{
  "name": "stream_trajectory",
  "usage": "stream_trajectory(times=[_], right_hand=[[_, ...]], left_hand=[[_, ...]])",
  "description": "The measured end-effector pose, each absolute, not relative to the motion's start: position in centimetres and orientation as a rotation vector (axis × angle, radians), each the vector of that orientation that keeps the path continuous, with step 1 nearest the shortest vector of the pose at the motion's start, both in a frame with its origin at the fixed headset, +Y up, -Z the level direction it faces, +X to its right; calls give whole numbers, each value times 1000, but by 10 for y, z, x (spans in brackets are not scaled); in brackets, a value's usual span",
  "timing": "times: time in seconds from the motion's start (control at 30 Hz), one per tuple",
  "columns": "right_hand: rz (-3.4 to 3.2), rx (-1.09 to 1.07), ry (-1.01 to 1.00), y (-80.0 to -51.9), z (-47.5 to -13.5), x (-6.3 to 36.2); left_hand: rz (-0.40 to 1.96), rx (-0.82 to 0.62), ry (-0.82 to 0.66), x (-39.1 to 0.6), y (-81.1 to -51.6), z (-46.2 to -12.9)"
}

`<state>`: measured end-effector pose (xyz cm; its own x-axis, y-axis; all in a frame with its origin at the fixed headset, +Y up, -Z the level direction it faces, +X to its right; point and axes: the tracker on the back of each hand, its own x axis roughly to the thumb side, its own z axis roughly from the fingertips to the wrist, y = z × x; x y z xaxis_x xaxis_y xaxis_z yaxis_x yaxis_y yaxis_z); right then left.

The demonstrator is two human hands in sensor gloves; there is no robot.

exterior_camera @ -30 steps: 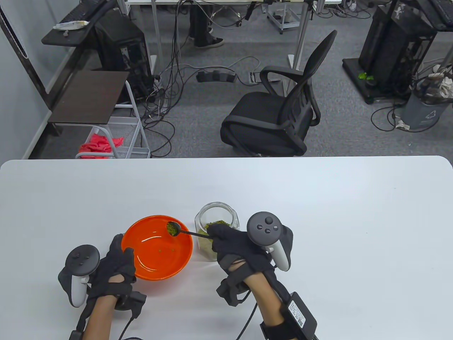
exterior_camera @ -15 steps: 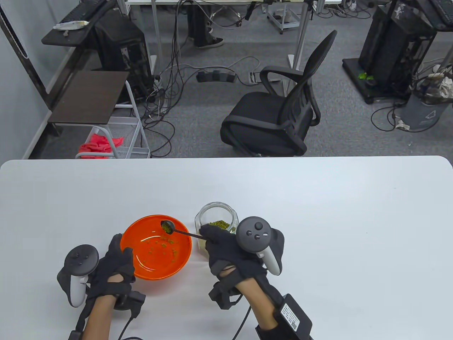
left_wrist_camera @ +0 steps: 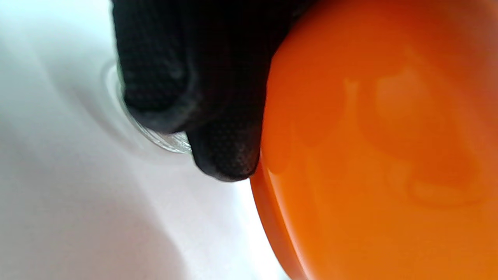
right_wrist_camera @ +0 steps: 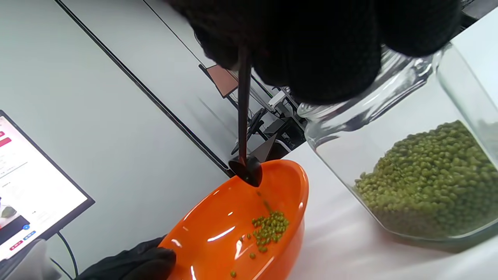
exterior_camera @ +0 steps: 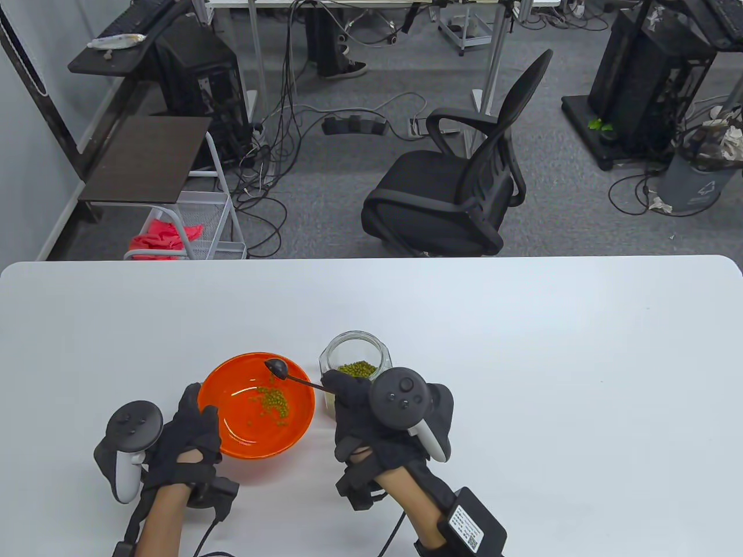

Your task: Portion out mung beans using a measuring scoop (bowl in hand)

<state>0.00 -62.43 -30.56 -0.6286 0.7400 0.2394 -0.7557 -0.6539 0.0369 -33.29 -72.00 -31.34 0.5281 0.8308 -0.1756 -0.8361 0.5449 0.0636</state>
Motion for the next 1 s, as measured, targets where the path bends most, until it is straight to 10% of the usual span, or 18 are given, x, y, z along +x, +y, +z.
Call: stream_trajectory(times=[1.0], right_hand=[[2188, 75, -347, -586, -293, 68]], left_hand=[[990, -28, 186, -332, -721, -314]])
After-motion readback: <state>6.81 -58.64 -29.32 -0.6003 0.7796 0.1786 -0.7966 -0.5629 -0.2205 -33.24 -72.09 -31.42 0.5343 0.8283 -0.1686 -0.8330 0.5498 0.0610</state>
